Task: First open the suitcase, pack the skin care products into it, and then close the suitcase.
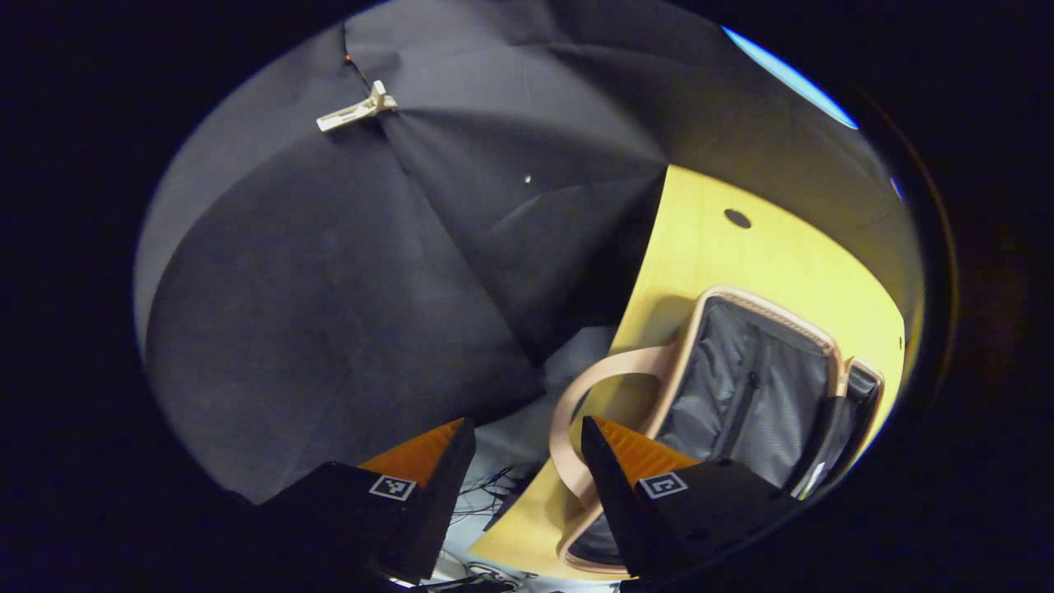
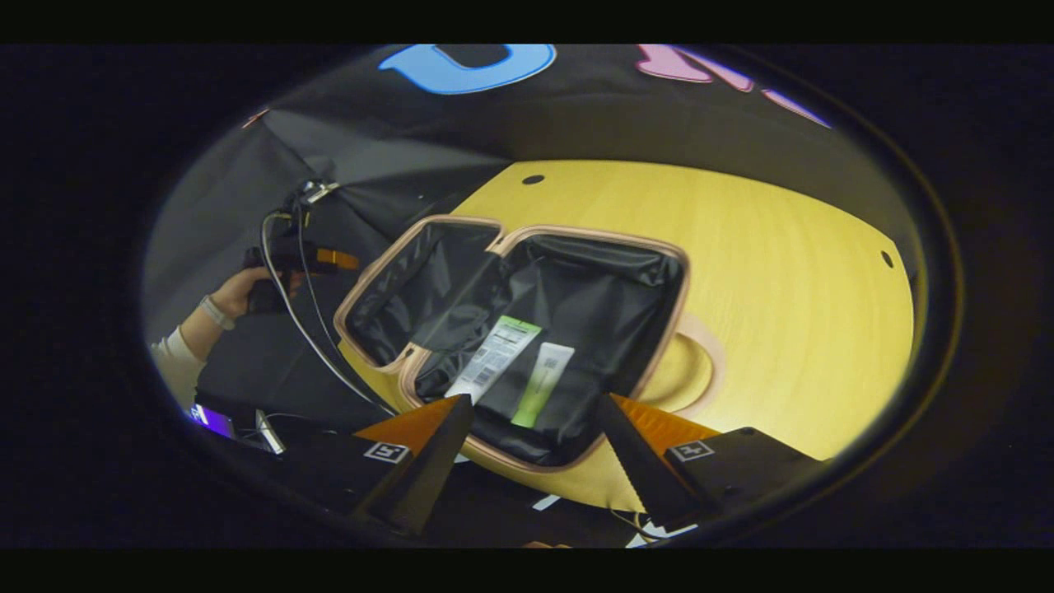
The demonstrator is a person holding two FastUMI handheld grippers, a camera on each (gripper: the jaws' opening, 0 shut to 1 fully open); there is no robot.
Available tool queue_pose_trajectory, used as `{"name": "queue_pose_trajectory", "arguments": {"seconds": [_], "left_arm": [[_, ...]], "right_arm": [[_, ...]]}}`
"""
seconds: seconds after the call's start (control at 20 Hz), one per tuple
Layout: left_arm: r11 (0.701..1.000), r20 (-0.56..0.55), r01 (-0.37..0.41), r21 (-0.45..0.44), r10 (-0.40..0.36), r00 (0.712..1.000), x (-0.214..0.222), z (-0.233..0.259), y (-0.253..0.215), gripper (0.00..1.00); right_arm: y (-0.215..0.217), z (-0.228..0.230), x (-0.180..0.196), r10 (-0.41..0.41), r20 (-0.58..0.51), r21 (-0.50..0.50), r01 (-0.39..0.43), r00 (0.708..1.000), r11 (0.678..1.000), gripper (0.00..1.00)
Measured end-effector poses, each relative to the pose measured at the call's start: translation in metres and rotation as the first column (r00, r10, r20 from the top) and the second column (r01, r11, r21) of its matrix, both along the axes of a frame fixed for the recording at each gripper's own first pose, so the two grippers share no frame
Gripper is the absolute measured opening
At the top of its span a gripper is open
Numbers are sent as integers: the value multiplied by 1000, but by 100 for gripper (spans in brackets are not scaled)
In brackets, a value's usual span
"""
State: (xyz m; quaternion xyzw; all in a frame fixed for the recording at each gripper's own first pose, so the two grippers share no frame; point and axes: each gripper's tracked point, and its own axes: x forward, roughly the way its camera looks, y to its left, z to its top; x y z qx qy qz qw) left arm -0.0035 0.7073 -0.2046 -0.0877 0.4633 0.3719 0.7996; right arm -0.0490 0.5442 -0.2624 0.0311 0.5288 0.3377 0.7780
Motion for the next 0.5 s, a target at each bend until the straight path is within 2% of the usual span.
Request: {"name": "queue_pose_trajectory", "arguments": {"seconds": [0.15, 0.25, 0.35, 0.4, 0.45, 0.5], "left_arm": [[998, -68, -7, -67, 2, 998, 8, -35, 7, 84], [996, -127, -33, -82, 22, 992, 5, -53, 16, 84], [988, -80, -29, -149, 17, 997, 17, -59, 12, 81], [985, -70, -19, -173, 6, 998, 16, -64, 8, 67], [979, -73, 2, -206, -17, 997, 20, -68, 1, 64], [982, -88, 19, -188, -36, 995, 21, -54, -3, 49]], "right_arm": [[-20, 0, 6, -62, -4, -13, 62, 998, 998, 97], [-33, 0, 6, -87, -12, -21, 87, 996, 996, 98], [-45, -2, 5, -100, -10, -41, 100, 995, 994, 98], [-51, -3, 4, -107, -8, -46, 107, 994, 993, 98], [-56, -3, 4, -114, -9, -45, 114, 993, 992, 98], [-57, -2, 3, -118, -14, -45, 117, 993, 992, 97]]}}
